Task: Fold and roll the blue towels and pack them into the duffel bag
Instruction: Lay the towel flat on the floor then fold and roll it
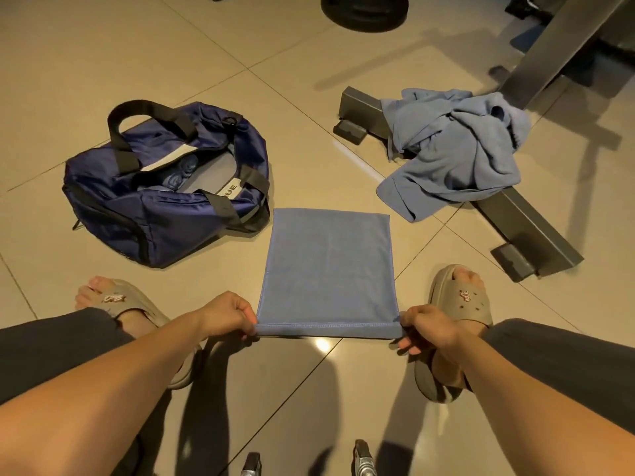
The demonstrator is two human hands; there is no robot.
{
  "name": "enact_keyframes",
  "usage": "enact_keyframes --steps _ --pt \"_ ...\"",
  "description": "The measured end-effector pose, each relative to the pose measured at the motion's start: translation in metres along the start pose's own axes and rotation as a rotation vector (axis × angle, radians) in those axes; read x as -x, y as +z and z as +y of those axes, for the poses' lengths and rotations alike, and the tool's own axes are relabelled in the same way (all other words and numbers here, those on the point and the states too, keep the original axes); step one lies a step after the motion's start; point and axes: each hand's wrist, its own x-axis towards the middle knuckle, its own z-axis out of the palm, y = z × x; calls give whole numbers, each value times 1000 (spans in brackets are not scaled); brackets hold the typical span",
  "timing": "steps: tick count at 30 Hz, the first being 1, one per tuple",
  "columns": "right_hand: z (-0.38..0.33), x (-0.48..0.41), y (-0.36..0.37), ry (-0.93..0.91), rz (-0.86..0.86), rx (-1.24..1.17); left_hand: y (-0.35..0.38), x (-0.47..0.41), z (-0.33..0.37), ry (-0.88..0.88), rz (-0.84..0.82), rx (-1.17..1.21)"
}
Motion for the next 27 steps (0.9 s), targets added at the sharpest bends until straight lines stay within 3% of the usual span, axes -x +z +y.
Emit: enact_keyframes --steps 5,11,17,27 --pt "2 4 -8 -3 -80 -44 -3 3 2 20 37 32" --pt "-22 2 -25 -171 68 -114 -30 2 40 96 91 135" --pt "-55 -20 -39 -258 187 -195 -50 -12 88 212 280 201" --pt "-114 -65 -52 -354 318 -186 -68 -69 126 196 419 375"
